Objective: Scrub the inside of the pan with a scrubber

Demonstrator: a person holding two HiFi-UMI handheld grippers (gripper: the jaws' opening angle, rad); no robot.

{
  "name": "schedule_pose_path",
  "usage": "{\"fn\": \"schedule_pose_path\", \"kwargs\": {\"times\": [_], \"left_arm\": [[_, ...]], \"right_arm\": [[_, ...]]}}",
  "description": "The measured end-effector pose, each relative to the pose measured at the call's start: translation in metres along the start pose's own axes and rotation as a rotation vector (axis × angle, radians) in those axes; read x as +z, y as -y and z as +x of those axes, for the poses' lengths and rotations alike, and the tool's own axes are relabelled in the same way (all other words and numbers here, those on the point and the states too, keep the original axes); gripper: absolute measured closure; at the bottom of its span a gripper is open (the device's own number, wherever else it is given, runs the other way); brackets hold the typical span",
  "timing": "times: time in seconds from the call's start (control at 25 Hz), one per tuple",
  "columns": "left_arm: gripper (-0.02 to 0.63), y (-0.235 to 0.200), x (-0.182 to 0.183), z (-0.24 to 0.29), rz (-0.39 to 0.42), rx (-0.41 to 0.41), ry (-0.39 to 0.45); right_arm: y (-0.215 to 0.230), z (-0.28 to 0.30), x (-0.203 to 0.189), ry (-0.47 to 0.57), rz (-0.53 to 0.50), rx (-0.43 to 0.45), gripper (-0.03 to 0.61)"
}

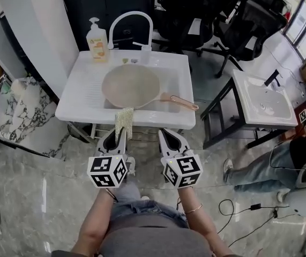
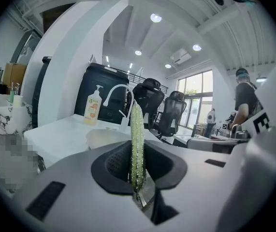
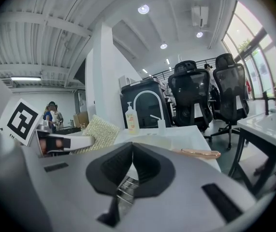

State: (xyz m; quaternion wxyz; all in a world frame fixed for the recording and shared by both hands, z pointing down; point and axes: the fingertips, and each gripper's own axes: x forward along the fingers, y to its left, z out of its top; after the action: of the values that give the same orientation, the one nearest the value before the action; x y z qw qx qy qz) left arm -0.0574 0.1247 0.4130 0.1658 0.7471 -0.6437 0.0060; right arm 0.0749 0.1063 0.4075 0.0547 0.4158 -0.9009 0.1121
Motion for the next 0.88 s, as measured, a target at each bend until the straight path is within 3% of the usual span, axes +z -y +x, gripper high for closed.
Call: {"fn": "schedule_pose_path", "kwargs": {"times": [0.4, 0.88], "left_arm": [[0.549, -0.046, 0.026, 0.093, 0.009, -0.078, -0.044], [0.549, -0.097, 0.046, 0.206, -0.022, -0.158, -0.133]], "right_arm": [[0.035, 0.099, 0.015, -0.038, -0.006, -0.056, 0.568], [0.089, 0.201, 0.030, -0.095, 0.017, -0.189, 0.568]]}}
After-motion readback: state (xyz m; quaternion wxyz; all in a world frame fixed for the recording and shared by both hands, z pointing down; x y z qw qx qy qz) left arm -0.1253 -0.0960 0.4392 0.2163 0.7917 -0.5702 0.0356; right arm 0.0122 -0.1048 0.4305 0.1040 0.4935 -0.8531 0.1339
